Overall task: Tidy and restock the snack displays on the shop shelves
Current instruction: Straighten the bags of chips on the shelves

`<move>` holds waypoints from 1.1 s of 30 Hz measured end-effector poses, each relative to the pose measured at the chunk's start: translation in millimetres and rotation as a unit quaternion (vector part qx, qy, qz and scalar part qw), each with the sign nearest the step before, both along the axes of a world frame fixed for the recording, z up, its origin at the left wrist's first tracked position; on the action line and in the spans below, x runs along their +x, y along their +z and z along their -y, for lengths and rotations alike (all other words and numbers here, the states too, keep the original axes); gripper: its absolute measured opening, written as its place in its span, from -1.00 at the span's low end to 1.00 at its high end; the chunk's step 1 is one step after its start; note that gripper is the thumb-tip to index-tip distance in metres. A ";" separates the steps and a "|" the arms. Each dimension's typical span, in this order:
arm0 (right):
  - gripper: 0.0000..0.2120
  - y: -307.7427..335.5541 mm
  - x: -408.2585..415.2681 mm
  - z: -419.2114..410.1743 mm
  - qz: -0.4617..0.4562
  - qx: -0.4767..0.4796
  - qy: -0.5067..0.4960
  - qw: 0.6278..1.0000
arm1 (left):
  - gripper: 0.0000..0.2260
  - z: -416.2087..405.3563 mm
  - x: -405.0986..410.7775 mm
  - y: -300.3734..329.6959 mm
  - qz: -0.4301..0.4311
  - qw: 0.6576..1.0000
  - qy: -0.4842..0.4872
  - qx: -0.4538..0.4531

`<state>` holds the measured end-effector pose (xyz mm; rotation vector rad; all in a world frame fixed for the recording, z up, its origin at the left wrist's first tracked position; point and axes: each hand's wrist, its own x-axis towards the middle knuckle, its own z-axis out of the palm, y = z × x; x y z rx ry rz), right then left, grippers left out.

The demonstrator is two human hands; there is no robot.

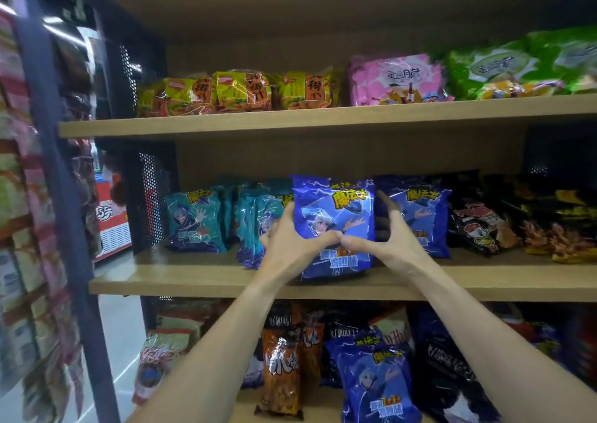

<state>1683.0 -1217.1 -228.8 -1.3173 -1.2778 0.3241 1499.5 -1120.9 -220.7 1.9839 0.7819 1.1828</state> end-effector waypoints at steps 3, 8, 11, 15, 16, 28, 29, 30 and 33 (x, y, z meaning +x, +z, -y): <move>0.23 -4.8 11.8 6.1 -0.007 -0.007 -0.028 1.000 | -0.13 2.7 -1.2 -5.1 -0.082 0.996 0.008 0.034; 0.20 -11.9 23.9 10.7 -0.032 0.005 -0.119 0.992 | -0.52 -0.8 -9.8 -20.2 0.009 0.986 0.036 0.160; 0.12 -11.1 31.1 6.0 -0.020 -0.001 -0.173 0.985 | -0.41 -7.2 -17.0 -39.4 -0.054 0.939 0.220 0.258; -0.01 -9.8 23.7 -0.3 0.003 -0.014 -0.211 0.977 | -0.20 -10.7 -21.4 -48.1 -0.110 0.908 0.301 0.269; -0.02 -8.9 21.0 -0.4 0.011 -0.019 -0.219 0.975 | -0.19 -12.5 -23.0 -47.2 -0.117 0.903 0.306 0.277; -0.11 -9.7 14.6 -0.8 0.061 -0.045 -0.285 0.956 | -0.33 -73.0 -119.1 -49.7 -0.139 0.912 0.250 0.294; -0.15 -10.0 13.2 -2.2 0.055 -0.050 -0.291 0.954 | -0.33 -80.8 -128.5 -46.9 -0.145 0.913 0.254 0.284; -0.19 -10.5 12.3 -3.5 0.055 -0.058 -0.299 0.951 | -0.34 -88.9 -136.9 -44.6 -0.155 0.914 0.258 0.274; -0.25 -9.7 7.6 -6.2 0.088 -0.072 -0.318 0.941 | -0.37 -110.3 -154.5 -38.0 -0.206 0.913 0.266 0.232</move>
